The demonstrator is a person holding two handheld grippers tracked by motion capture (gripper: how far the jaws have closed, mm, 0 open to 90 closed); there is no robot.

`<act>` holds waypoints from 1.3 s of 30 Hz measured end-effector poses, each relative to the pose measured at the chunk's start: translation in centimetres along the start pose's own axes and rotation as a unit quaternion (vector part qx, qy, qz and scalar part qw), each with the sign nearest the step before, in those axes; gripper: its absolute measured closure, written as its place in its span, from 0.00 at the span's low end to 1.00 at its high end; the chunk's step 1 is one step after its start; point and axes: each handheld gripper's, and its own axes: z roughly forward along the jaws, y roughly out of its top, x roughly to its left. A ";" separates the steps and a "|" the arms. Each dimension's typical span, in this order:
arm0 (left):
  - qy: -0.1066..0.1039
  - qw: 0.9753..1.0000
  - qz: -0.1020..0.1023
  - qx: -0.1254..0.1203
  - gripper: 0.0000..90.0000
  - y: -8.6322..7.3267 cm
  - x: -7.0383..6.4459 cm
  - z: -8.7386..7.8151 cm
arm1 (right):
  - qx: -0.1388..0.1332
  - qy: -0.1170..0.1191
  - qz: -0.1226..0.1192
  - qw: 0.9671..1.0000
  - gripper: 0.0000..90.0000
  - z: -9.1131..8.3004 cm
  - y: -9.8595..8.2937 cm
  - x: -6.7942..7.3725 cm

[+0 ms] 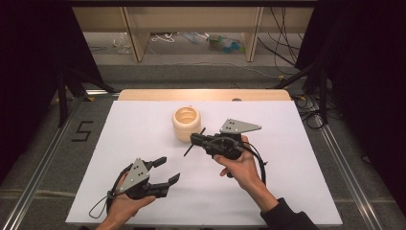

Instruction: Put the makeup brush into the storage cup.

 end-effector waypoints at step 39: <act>0.017 1.000 -0.001 -0.001 0.31 -0.1 0.7 -0.4 | 0.014 -0.106 -0.018 0.994 0.95 2.1 5.5 -5.5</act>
